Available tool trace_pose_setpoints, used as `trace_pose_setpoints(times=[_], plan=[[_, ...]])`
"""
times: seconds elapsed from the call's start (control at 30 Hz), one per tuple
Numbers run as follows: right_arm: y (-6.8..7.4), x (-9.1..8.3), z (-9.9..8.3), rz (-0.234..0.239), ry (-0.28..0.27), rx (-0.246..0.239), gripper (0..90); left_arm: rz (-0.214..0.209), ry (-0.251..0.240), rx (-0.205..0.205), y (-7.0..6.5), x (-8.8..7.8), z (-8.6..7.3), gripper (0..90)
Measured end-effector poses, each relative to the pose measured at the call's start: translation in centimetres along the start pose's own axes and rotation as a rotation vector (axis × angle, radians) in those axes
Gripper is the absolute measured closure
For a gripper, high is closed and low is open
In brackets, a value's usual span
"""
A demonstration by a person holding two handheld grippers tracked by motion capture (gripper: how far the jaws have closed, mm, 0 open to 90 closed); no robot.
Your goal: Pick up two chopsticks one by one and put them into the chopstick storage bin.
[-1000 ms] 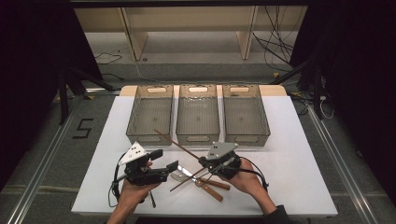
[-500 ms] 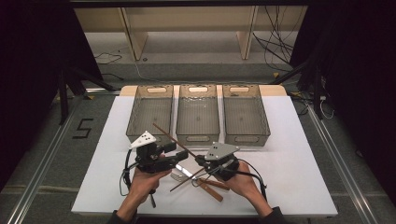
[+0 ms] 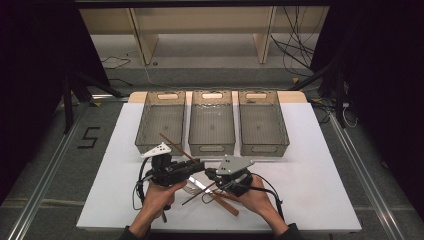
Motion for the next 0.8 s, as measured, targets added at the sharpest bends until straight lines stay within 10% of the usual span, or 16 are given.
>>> trace_pose_setpoints(times=[0.53, 0.8], plan=[[0.0, -0.3, 0.2, 0.008, -0.031, 0.001, 75.1, -0.096, -0.004, -0.077, 0.0, -0.5, 0.3, 83.9], [-0.6, -1.5, -0.6, 0.003, 0.002, 0.021, 51.7, -0.024, -0.050, -0.026, 0.8, -2.4, 1.8, 84.0]])
Point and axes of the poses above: each handheld gripper's, and its own axes: x roughly forward along the jaws, z roughly out of its top, y roughly to its left, the point moved 7 cm from there along x, roughly forward along the jaws, and after that the axes turned 7 degrees about -x, right-handed, at the moved point
